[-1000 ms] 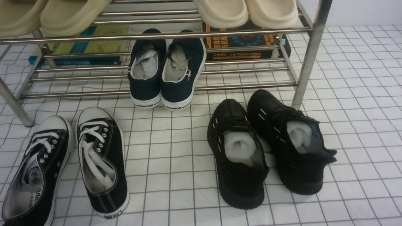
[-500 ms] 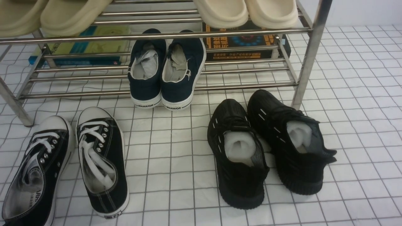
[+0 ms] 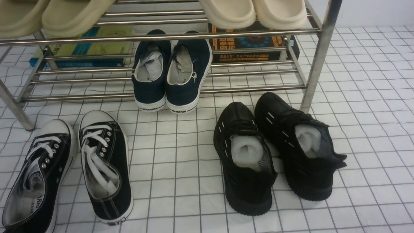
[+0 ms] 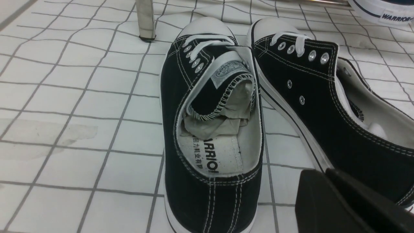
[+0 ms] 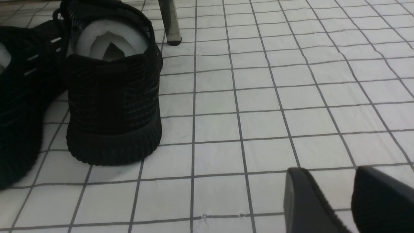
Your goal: Take the shoes off the shelf with your hand from the white checkered tablecloth.
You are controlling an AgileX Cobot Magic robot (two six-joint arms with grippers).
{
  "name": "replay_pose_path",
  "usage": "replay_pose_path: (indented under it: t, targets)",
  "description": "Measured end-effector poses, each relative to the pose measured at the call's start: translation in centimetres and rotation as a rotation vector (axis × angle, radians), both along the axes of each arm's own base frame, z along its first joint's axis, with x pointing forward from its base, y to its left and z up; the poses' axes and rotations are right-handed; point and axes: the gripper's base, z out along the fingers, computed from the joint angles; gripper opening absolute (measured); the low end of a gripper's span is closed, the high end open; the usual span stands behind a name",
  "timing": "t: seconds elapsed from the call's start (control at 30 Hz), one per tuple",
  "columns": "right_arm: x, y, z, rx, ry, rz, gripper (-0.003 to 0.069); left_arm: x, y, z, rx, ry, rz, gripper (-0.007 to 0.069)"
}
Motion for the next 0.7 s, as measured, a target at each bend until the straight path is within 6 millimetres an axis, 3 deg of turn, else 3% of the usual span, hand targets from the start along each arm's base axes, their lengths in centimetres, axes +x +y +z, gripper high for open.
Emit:
replay_pose_path:
  t: [0.7]
  targets:
    - [0.0,0.0,0.0,0.0,0.0,0.0,0.0239,0.0,0.0,0.0,-0.001,0.0,0.0,0.0073]
